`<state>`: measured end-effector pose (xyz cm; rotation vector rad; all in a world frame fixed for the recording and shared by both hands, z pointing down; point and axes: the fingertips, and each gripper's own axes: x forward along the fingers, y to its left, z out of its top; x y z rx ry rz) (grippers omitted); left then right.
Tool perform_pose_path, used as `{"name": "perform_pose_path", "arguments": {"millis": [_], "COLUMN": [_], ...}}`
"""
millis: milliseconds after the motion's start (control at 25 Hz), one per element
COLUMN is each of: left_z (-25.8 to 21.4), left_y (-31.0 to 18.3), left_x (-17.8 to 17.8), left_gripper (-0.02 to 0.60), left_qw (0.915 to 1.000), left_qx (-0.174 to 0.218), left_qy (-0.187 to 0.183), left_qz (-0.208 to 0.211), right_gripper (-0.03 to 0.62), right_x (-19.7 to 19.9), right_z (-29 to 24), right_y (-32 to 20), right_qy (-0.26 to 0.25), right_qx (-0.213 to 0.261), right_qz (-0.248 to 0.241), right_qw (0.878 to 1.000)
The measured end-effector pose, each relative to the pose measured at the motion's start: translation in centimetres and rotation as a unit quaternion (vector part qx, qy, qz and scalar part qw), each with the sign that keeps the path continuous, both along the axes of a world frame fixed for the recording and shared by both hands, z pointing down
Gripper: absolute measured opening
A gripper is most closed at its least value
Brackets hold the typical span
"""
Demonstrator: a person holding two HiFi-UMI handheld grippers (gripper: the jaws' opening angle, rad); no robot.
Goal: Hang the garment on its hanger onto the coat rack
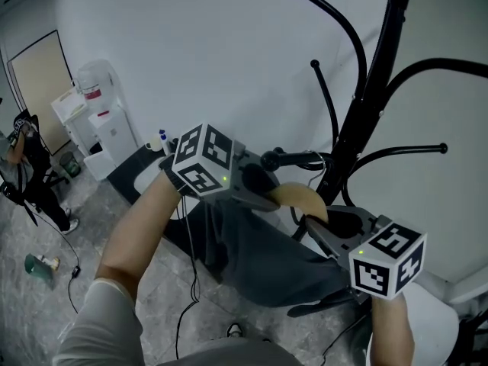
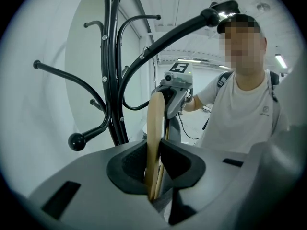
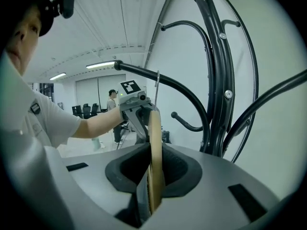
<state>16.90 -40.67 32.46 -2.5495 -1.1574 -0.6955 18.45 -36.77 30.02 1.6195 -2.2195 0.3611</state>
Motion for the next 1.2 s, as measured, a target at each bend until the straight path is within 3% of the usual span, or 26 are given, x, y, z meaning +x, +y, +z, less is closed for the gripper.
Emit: {"name": "perform_pose_path", "arguments": {"millis": [160, 400, 560, 800, 1040, 1200], "left_z": [0.4, 1.3, 1.6, 2.1, 2.8, 3.7], "left_y": [0.2, 0.3, 0.0, -0.6, -1.2, -1.5], "left_x": [0.9, 2.0, 2.9, 3.8, 4.2, 4.6], "left_gripper": [0.078, 0.083, 0.086, 0.095, 0.107, 0.118], "left_qw": [1.0, 0.9997, 0.998, 0.9879, 0.9763, 0.9703], "left_qx": [0.0, 0.023, 0.05, 0.101, 0.135, 0.159], "left_qy": [0.004, 0.004, 0.03, 0.089, 0.121, 0.121], "left_qz": [0.002, -0.003, -0.024, -0.077, -0.119, -0.136], "right_gripper": [0.066, 0.072, 0.072, 0.08, 0.104, 0.114], "right_x": [0.6, 1.7, 2.4, 3.2, 4.0, 4.8], "right_z": [0.3, 1.5, 2.0, 2.8, 4.2, 5.3], "right_y": [0.3, 0.5, 0.2, -0.2, -0.5, -0.6], "right_qy": [0.046, 0.039, 0.057, 0.086, 0.167, 0.179], "right_qx": [0.017, 0.035, 0.052, 0.062, 0.048, 0.032], "right_qz": [0.026, 0.058, 0.069, 0.086, 0.115, 0.133], "right_qw": [0.998, 0.997, 0.995, 0.991, 0.978, 0.974]}}
